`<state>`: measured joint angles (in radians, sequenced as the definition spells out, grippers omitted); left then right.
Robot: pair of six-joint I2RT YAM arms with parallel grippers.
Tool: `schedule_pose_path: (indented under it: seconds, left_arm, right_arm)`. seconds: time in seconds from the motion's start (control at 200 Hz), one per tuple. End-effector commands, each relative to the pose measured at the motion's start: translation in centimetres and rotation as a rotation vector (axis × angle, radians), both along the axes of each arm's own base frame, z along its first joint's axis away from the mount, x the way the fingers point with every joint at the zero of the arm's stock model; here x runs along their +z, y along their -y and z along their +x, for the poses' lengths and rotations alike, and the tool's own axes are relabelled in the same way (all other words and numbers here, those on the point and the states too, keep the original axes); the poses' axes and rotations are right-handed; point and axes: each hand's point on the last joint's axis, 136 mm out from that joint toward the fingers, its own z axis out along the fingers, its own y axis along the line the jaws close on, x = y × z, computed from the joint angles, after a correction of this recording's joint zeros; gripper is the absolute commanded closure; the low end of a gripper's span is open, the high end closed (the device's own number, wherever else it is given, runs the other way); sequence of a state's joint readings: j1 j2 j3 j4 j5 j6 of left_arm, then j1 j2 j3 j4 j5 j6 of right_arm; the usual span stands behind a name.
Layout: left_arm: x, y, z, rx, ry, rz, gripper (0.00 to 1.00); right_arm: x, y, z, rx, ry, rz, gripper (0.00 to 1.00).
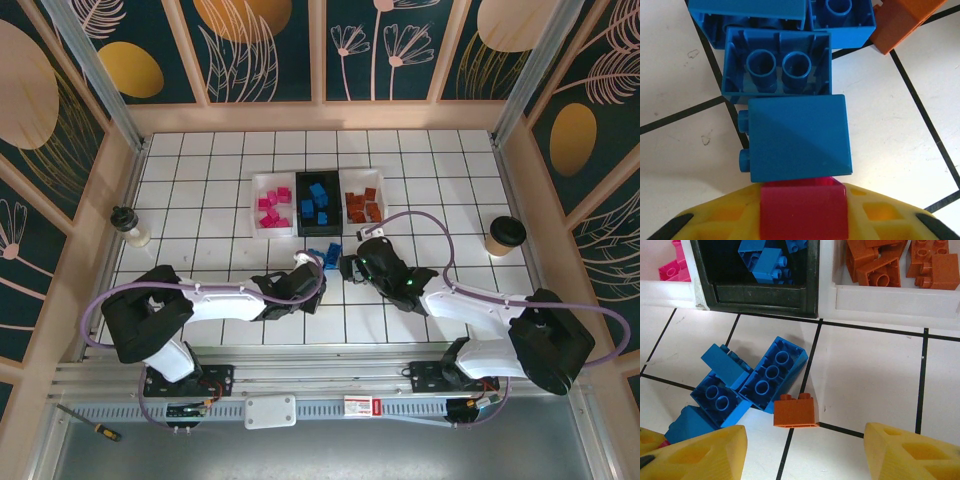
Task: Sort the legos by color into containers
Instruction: Pick up the lego from the middle-left of the table, then place the lego in the container.
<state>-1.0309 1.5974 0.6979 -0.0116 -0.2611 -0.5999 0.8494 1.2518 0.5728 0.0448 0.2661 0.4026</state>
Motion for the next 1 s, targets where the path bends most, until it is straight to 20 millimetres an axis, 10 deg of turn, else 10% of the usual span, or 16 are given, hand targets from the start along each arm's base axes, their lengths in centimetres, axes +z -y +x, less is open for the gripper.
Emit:
schedule_pose_path:
  seconds: [0.0,0.275,0.556,0.991]
  left_arm:
    - [1.2,-0.6,-0.1,0.019,0.021,0.000,0.67]
    - [6.2,-2.3,0.5,0.062,0.101,-0.073,0.69]
    - [13.0,-6.7,9.2,0.254,0.231,-0.173,0.70]
    - [11.1,-10.9,21.5,0.458,0.218,-0.216,0.77]
  right_arm:
    - [0.6,1.1,0.3,-0.044,0.023,-0.004,0.36]
    - [1.2,1.3,0.5,-0.052,0.035,0.018,0.36]
    - [0.9,1.1,0.4,-0.045,0.021,0.032,0.36]
    - [0.3,1.1,-0.7,-0.024,-0.007,0.063,0.36]
